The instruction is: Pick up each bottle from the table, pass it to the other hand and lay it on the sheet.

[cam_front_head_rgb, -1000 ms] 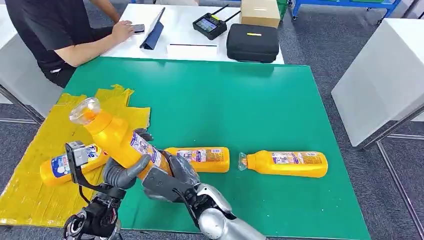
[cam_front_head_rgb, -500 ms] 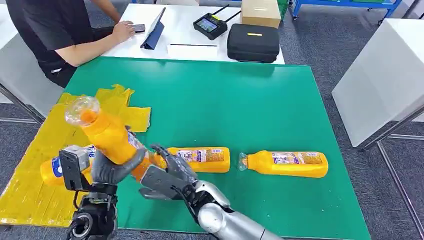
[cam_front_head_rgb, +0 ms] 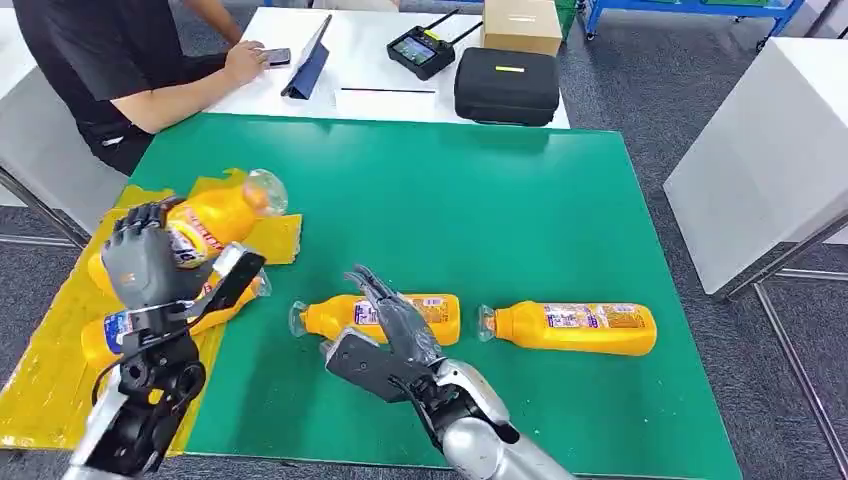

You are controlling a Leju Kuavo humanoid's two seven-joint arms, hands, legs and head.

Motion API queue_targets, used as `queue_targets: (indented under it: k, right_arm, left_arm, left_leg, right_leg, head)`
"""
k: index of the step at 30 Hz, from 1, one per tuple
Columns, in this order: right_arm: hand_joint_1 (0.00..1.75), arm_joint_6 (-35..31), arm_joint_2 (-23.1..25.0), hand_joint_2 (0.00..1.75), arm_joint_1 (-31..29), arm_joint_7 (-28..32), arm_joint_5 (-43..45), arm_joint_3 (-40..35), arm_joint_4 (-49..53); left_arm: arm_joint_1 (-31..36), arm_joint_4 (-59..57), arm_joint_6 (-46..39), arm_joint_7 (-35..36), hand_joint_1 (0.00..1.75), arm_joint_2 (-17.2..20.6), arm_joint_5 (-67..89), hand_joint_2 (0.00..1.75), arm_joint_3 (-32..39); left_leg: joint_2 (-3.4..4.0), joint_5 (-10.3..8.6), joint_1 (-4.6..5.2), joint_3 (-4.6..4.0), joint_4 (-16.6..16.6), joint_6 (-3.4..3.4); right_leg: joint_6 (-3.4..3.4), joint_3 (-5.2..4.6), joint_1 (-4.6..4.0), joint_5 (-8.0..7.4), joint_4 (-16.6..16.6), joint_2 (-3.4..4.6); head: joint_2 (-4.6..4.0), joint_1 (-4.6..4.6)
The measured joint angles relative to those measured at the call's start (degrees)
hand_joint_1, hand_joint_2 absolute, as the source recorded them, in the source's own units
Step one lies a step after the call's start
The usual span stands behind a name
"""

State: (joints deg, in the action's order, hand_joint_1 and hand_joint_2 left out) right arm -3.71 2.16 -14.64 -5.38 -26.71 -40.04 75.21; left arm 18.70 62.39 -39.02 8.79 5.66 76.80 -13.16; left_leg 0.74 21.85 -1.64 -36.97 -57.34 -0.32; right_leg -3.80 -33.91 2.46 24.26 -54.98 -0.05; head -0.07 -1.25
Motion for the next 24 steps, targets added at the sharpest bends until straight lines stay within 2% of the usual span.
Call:
queue_targets:
  k: [3,9,10,11,12,17,18,22,23,24]
  right_arm:
    - [0.00,0.7,-0.6,0.00,0.4,0.4,-0.1,0.1,0.6]
    - [0.00,1.2,-1.9,0.00,1.7,1.0,-0.3,0.1,1.3]
    - [0.00,1.2,-2.0,0.00,1.8,1.1,-0.3,0.0,1.4]
    - [0.00,1.2,-2.1,0.00,1.9,1.2,-0.3,0.0,1.4]
    - [0.00,1.2,-2.2,0.00,1.9,1.3,-0.3,0.0,1.4]
    - [0.00,1.2,-2.6,0.00,1.9,0.9,-0.5,0.1,1.4]
    - [0.00,1.2,-2.6,1.75,1.9,0.4,-1.2,0.1,1.4]
    - [0.00,0.9,-3.1,1.75,2.1,-1.8,-5.6,0.2,1.4]
    - [0.00,0.9,-3.2,0.00,2.2,-2.1,-6.4,0.3,1.4]
    - [0.00,0.9,-3.3,0.00,2.2,-2.3,-7.0,0.4,1.3]
  left_arm:
    - [3.6,-9.1,-0.3,4.3,1.75,0.6,8.2,1.75,-0.9]
    - [8.0,-22.5,-0.1,5.2,1.75,1.0,12.6,1.75,-2.9]
    - [8.4,-23.8,-0.1,5.2,1.66,1.0,12.7,1.75,-3.1]
    - [8.8,-25.0,0.0,5.2,0.00,1.0,12.8,1.75,-3.3]
    - [9.2,-26.1,0.0,5.3,0.00,1.0,12.8,0.00,-3.4]
    - [10.7,-30.0,2.1,4.5,0.00,0.9,12.4,0.00,-4.0]
    - [10.9,-30.5,2.3,4.0,0.00,0.9,12.2,0.00,-4.1]
    - [11.8,-32.5,1.6,3.1,0.00,0.9,12.1,0.00,-4.5]
    - [12.1,-32.9,1.5,3.3,0.00,0.9,12.1,0.00,-4.5]
    - [12.3,-33.1,1.3,3.4,0.00,0.9,12.1,0.00,-4.6]
  left_leg:
    - [0.05,0.00,0.00,0.00,0.0,-0.01]
    - [0.05,0.00,0.00,-0.02,0.0,-0.01]
    - [0.05,0.00,0.00,-0.04,0.0,-0.01]
    - [0.05,0.00,0.00,-0.05,0.0,-0.01]
    - [0.04,0.00,0.00,-0.06,0.0,-0.01]
    - [0.05,0.00,-0.01,-0.05,0.0,-0.01]
    - [0.05,0.00,-0.01,-0.05,0.0,-0.01]
    - [0.05,0.00,0.00,-0.05,0.0,-0.01]
    - [0.05,0.00,0.00,-0.05,0.0,-0.01]
    - [0.04,0.00,0.00,-0.05,0.0,-0.01]
  right_leg:
    - [0.01,-0.01,0.00,-0.02,0.0,0.03]
    - [0.01,-0.04,0.00,-0.01,0.0,0.03]
    - [0.01,-0.05,0.00,-0.01,0.0,0.03]
    - [0.01,-0.06,0.00,-0.01,0.0,0.03]
    - [0.01,-0.06,0.00,-0.01,0.0,0.02]
    - [0.01,-0.07,-0.01,-0.01,0.0,0.03]
    - [0.01,-0.07,0.00,-0.01,0.0,0.03]
    - [0.01,-0.06,0.00,-0.01,0.0,0.03]
    - [0.01,-0.05,0.00,-0.01,0.0,0.03]
    - [0.01,-0.05,0.00,-0.01,0.0,0.02]
  head:
    - [0.00,0.02]
    - [0.00,0.02]
    - [0.00,0.02]
    - [0.00,0.02]
    - [0.00,0.02]
    - [0.00,0.02]
    - [0.00,0.02]
    - [0.00,0.00]
    - [0.00,0.02]
    - [0.00,0.02]
